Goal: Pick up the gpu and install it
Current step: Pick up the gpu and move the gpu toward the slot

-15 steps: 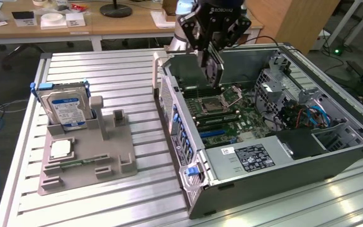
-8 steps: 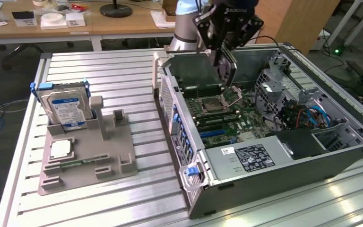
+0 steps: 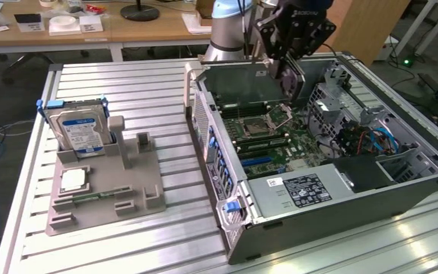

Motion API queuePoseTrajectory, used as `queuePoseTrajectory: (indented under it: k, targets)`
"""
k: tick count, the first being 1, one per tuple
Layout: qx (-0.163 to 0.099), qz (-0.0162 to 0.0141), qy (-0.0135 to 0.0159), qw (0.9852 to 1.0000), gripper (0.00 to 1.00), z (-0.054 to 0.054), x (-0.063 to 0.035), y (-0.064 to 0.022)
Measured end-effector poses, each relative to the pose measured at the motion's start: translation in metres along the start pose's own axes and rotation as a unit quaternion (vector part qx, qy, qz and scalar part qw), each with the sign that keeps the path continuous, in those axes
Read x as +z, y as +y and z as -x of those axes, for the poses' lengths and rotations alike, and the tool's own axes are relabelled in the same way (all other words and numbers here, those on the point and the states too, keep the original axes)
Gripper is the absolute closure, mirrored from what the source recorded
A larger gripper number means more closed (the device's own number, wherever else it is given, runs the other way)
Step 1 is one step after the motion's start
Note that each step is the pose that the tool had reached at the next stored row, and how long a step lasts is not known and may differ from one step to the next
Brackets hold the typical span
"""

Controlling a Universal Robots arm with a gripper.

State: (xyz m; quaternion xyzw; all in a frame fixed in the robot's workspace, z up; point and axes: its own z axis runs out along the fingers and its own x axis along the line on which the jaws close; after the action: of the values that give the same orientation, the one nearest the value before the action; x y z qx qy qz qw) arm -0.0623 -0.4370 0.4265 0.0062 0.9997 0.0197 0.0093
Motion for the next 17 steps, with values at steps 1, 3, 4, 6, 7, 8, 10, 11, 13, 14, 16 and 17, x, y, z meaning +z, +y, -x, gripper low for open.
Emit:
queuePoseTrajectory:
  k: [1,3,4,6,7,8,10,11,13,14,16,17]
  targets:
    - [0.0,0.0,0.0,1.0,0.72,0.004,0.0001,0.0001]
    - [0.0,0.0,0.0,1.0,0.72,0.012,0.0003,0.0002]
    - [0.0,0.0,0.0,1.0,0.72,0.016,0.0004,0.0002]
    - [0.0,0.0,0.0,1.0,0.72,0.024,0.0005,0.0003]
    - [0.0,0.0,0.0,1.0,0.72,0.028,0.0006,0.0003]
    - [0.0,-0.0001,0.0,1.0,0.72,0.031,0.0007,0.0004]
    - [0.0,-0.0015,0.0,1.0,0.72,0.037,0.0008,0.0004]
    - [0.0,-0.003,0.0,1.0,0.72,0.039,0.0009,0.0005]
    - [0.0,-0.0063,-0.0001,1.0,0.72,0.043,0.0011,0.0005]
    - [0.0,-0.0075,0.0,1.0,0.72,0.044,0.0011,0.0005]
    - [0.0,-0.0076,-0.0001,1.0,0.72,0.044,0.0011,0.0005]
    - [0.0,-0.0076,-0.0001,1.0,0.72,0.044,0.0011,0.0005]
